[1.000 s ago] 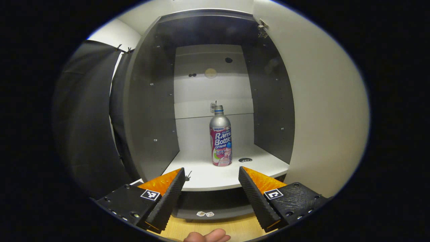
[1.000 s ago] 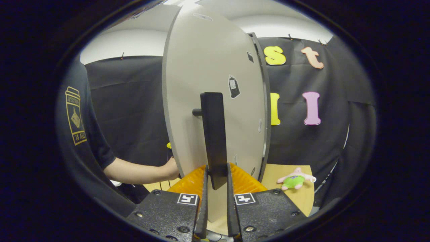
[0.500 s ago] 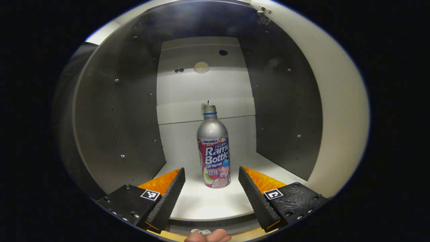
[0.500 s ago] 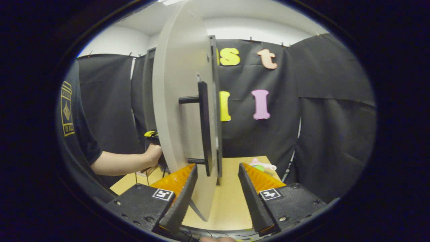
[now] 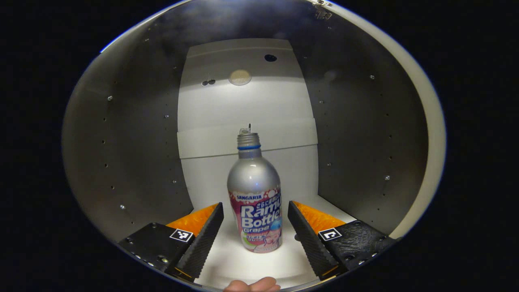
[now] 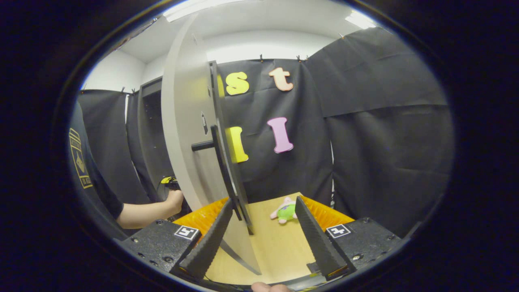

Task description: Open the cabinet door with the right hand, grasp the bottle in the cabinet with the left hand and place it on the coaster, then close the cabinet door with the right hand.

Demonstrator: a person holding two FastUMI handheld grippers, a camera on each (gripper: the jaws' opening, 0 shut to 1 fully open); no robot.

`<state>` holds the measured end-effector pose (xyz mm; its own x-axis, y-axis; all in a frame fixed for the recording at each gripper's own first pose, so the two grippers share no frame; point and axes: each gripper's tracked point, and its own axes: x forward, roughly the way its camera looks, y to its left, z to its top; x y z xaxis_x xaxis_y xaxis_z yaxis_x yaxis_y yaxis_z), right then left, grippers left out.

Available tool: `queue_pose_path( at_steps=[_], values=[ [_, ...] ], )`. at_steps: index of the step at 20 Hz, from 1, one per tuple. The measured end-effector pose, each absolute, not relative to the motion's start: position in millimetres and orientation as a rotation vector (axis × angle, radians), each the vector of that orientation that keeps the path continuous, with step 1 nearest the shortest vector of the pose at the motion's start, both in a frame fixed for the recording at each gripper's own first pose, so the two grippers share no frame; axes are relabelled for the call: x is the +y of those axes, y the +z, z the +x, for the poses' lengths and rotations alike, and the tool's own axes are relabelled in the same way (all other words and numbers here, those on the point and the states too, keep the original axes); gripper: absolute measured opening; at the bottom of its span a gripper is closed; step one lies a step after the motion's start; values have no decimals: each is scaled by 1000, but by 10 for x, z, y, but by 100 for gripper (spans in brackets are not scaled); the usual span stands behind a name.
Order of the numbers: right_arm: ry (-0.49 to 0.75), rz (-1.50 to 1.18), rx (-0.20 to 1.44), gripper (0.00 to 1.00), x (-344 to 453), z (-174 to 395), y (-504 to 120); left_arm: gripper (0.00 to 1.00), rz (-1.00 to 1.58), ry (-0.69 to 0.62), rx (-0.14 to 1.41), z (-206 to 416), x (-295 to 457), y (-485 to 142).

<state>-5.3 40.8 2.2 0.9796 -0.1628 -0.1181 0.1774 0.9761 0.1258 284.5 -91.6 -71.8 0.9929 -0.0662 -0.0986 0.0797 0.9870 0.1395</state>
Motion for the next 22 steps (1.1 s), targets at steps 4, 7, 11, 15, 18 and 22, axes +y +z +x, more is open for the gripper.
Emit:
queue_pose_path(
  at_steps=[4,7,11,15,18,22],
  values=[
    [-160,125,126,100,405,-56,-2,80,136,-71,113,2957,-981,-748],
    [-159,121,132,94,445,-62,14,74,135,-83,129,2880,-960,-747],
    [-113,147,151,99,441,-33,8,74,107,-102,109,2757,-926,-633],
    [14,150,132,99,534,47,75,74,88,-41,71,2478,-786,-418],
    [106,155,150,95,480,153,52,74,71,31,48,2169,-705,-356],
    [195,149,129,99,475,79,138,74,82,92,61,1912,-792,-543]
  ],
)
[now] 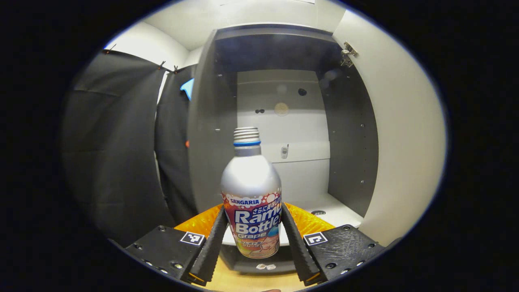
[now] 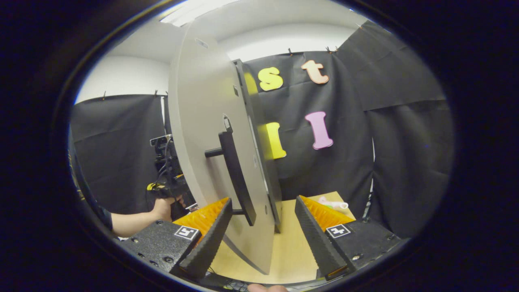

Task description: Open the cabinet door with the right hand, grasp the bottle in the cabinet with the left hand and place it on the coaster, then close the cabinet door with the right hand.

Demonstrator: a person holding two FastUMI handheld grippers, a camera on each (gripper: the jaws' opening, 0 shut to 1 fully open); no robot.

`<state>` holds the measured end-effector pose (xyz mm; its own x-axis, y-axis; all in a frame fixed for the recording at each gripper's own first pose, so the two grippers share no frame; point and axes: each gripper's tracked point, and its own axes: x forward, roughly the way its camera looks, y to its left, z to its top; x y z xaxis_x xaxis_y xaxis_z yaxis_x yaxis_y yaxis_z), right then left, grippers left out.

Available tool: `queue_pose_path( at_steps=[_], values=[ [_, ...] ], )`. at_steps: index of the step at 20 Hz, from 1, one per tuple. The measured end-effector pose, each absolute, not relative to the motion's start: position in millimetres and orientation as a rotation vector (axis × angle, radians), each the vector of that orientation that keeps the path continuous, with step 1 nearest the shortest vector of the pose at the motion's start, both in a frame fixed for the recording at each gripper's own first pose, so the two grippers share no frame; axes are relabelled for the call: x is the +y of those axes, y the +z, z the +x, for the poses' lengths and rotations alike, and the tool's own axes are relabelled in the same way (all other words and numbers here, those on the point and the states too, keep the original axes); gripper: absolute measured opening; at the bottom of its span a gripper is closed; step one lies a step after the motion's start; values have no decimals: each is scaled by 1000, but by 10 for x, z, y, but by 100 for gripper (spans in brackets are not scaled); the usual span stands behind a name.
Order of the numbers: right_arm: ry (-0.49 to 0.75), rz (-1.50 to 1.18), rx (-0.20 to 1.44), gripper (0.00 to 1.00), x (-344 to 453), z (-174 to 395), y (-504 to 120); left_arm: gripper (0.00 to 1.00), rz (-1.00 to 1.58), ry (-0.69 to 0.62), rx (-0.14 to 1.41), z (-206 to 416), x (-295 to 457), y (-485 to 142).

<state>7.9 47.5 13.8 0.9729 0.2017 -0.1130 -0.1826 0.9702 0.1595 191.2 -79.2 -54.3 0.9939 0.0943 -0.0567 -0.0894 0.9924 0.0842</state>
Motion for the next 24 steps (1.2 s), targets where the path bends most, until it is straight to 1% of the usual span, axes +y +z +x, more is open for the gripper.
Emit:
queue_pose_path(
  at_steps=[1,2,3,4,5,6,7,8,9,10,11,12,13,14,15,18,19,20,21,22,24],
  values=[
    [201,145,123,95,468,37,135,73,84,101,63,1811,-766,-460],
    [202,144,112,99,454,5,153,73,90,115,62,1664,-684,-409],
    [203,142,97,94,445,-16,176,73,94,122,60,1551,-631,-401],
    [200,138,82,99,429,-27,203,73,97,131,60,1392,-554,-448],
    [193,131,75,94,423,-37,185,73,103,139,68,1271,-504,-480],
    [187,125,78,94,401,-36,158,73,115,149,71,1143,-466,-506],
    [193,125,82,99,425,-34,127,73,125,156,73,1054,-432,-525],
    [204,129,85,99,458,-45,114,73,130,161,76,978,-410,-549],
    [207,129,81,95,458,-58,118,73,134,166,78,904,-384,-585],
    [204,124,78,99,431,-67,115,73,138,174,84,817,-355,-630],
    [201,118,78,99,415,-69,99,73,139,179,88,753,-339,-681],
    [201,121,69,94,402,-75,122,73,144,186,92,701,-312,-742],
    [201,124,60,99,399,-76,154,73,151,191,98,654,-279,-815],
    [192,122,54,95,363,-85,179,73,159,195,114,608,-253,-914],
    [184,115,49,99,341,-83,185,74,164,196,125,552,-233,-1011],
    [154,93,41,99,250,-88,171,74,167,202,138,412,-149,-1240],
    [143,98,36,95,227,-76,174,73,159,197,144,369,-131,-1320],
    [136,106,35,94,220,-69,176,73,149,193,152,339,-110,-1429],
    [136,114,37,99,241,-56,166,73,140,192,162,297,-77,-1532],
    [133,114,34,95,255,-35,177,73,138,193,171,269,-39,-1625],
    [112,99,33,94,252,-1,159,73,152,206,184,208,90,-1811]
  ],
)
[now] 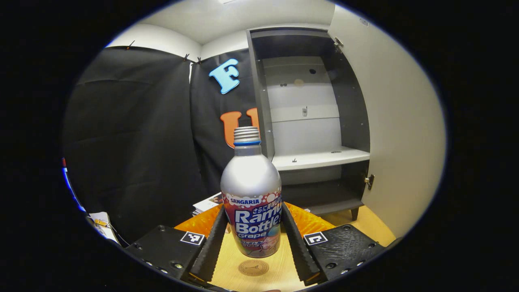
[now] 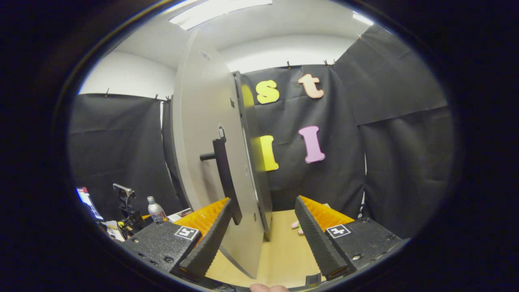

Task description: Open the cabinet door with the right hand, grasp the bottle in the cabinet with the left hand and place it on the coaster, then close the cabinet door with the right hand.

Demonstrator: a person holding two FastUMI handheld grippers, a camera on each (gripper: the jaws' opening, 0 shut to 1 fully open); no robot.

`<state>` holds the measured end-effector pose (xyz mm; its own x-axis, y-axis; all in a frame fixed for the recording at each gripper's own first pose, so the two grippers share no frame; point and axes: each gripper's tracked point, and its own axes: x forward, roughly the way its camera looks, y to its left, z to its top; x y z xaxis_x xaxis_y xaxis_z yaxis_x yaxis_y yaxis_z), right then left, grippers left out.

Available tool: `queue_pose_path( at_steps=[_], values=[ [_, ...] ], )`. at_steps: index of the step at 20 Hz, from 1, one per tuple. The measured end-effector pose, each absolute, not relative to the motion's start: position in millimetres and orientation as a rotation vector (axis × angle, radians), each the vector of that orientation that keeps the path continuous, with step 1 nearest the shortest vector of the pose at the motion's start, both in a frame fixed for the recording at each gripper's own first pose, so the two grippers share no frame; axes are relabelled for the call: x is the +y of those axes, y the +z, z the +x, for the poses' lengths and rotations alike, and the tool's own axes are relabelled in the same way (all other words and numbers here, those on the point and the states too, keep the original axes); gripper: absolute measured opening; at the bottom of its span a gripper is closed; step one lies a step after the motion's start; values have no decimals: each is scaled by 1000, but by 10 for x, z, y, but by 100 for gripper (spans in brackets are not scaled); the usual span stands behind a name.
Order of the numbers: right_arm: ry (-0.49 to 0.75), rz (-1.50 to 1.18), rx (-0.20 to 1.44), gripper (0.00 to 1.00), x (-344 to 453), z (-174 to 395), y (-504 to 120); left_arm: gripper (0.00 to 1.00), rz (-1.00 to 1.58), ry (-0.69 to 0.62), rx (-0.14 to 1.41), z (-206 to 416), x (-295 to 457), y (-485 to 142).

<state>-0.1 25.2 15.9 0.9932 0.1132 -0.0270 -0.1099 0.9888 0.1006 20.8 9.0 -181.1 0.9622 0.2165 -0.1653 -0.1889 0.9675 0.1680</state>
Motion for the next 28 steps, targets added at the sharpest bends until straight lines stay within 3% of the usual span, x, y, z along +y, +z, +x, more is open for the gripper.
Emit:
queue_pose_path(
  at_steps=[1,2,6,9,12,14,25,26,28],
  values=[
    [103,93,30,99,266,16,151,74,161,214,191,180,152,-1917],
    [93,88,31,95,278,38,126,74,165,219,203,148,199,-2031],
    [72,81,51,99,338,69,6,74,175,221,238,81,321,-2430],
    [66,63,45,95,343,74,-30,74,176,220,230,98,372,-2667],
    [60,71,37,99,347,60,-37,74,153,212,223,123,369,-2953],
    [79,129,57,95,414,72,-70,74,136,215,207,130,382,-3104],
    [126,117,102,99,480,201,-202,74,161,245,176,251,492,-3733],
    [133,127,104,94,481,202,-207,74,166,253,180,257,517,-3795],
    [137,114,103,99,469,202,-170,74,167,261,180,279,512,-3842]
  ],
)
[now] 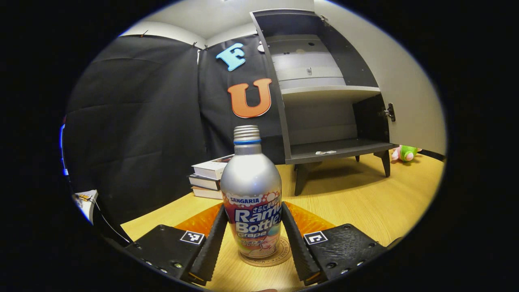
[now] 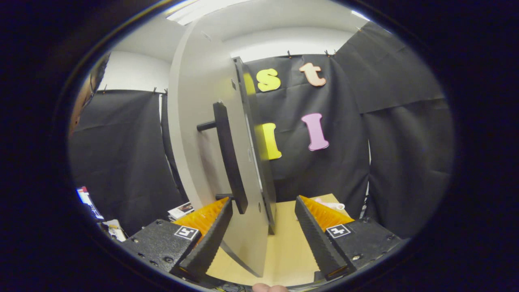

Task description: Open the cabinet door with the right hand, grasp the bottle in the cabinet with the left hand and place it on the coaster, then close the cabinet door with the right hand.

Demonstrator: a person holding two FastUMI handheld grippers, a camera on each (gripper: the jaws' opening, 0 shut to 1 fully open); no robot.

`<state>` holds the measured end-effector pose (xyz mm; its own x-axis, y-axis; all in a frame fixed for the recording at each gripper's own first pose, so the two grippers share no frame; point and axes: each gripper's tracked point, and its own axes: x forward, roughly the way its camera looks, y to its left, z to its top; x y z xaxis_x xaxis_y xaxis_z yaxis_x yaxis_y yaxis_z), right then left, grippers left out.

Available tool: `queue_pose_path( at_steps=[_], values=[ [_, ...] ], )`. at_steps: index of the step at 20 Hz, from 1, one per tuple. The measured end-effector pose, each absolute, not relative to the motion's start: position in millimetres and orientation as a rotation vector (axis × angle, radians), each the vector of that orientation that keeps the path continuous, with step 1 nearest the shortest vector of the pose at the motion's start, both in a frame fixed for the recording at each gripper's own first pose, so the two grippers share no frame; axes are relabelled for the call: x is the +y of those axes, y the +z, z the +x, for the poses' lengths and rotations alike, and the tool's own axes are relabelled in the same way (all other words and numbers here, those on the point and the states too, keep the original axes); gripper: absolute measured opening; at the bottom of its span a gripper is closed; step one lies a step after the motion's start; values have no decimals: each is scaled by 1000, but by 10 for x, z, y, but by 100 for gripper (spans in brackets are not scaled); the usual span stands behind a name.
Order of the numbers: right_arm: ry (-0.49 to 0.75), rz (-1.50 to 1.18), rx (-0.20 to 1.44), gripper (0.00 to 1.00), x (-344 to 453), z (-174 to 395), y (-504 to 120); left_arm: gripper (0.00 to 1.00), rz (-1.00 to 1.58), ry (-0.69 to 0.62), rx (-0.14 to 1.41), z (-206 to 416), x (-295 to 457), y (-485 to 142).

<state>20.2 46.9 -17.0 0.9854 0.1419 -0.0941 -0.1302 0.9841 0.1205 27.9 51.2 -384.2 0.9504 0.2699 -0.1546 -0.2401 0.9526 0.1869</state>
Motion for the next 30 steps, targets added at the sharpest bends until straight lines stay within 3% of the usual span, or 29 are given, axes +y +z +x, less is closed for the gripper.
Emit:
queue_pose_path(
  at_steps=[1,4,5,9,12,15,16,17,19,22,28,29,30],
  values=[
    [138,104,101,95,477,203,-164,74,165,263,173,292,516,-3834],
    [148,103,122,94,497,194,-172,74,139,254,188,319,493,-3912],
    [147,99,124,99,486,197,-158,74,140,261,195,313,517,-3935],
    [153,66,122,95,496,204,-139,74,139,273,200,332,517,-3968],
    [147,66,125,99,485,193,-146,74,122,261,193,312,508,-3965],
    [146,70,126,95,501,199,-142,82,98,244,215,268,477,-4027],
    [143,61,124,95,495,202,-140,76,98,240,213,263,477,-4010],
    [139,53,124,99,492,191,-136,88,98,239,205,262,471,-3999],
    [135,55,124,94,497,194,-150,94,94,232,192,272,438,-3963],
    [133,47,114,99,503,199,-127,94,101,240,170,248,439,-3879],
    [121,-15,101,99,518,182,-116,95,87,248,141,210,471,-3527],
    [120,-17,102,95,509,182,-123,94,86,247,134,206,474,-3447],
    [119,-15,105,99,500,183,-125,94,87,245,129,212,483,-3371]
  ],
)
